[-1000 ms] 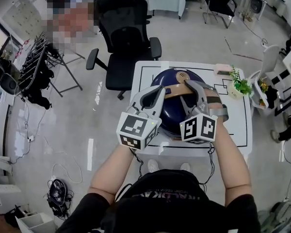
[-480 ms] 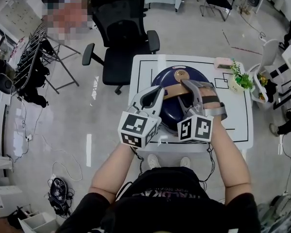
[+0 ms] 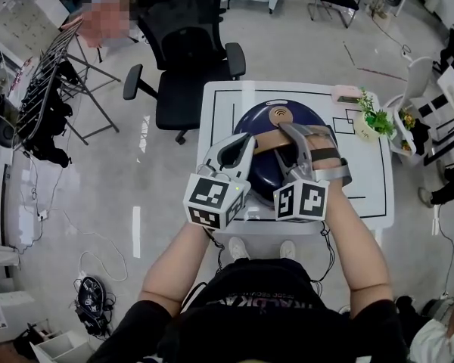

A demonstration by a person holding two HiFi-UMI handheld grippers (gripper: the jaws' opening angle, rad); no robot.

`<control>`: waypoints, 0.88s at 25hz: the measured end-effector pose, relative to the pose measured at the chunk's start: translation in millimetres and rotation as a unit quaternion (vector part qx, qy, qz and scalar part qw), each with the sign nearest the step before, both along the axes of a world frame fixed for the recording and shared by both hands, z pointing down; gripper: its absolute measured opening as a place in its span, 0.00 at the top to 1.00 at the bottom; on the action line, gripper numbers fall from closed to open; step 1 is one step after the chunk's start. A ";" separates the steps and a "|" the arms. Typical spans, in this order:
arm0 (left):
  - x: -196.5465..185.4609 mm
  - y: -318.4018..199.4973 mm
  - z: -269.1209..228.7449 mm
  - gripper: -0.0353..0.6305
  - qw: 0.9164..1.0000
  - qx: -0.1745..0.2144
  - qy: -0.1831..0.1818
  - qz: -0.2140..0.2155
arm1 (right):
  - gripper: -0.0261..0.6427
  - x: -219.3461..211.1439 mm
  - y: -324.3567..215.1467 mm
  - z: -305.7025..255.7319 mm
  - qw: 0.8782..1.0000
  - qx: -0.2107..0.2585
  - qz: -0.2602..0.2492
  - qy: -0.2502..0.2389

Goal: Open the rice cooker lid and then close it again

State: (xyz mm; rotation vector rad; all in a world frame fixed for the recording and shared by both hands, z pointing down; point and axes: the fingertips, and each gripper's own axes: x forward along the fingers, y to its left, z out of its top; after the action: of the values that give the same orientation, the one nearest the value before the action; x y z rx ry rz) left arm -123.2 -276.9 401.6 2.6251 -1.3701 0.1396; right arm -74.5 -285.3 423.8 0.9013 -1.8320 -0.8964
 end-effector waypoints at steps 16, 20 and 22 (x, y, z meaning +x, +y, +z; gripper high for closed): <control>7.9 15.4 -6.3 0.85 1.000 0.001 -0.014 -0.023 | 0.70 15.7 18.7 -7.2 0.999 0.024 -0.022 -0.021; 16.6 30.5 -16.7 0.85 0.999 0.012 -0.010 -0.029 | 0.73 36.9 40.2 -24.6 0.992 0.003 -0.025 -0.127; 23.5 40.0 -23.2 0.85 0.999 0.020 -0.005 -0.032 | 0.79 52.1 51.9 -38.8 0.976 -0.024 -0.026 -0.215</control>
State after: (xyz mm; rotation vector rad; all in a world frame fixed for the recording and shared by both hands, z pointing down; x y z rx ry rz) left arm -99.8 -236.9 378.4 2.6111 -1.4740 0.1187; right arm -22.3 -233.4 385.0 1.0823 -2.2433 -0.7234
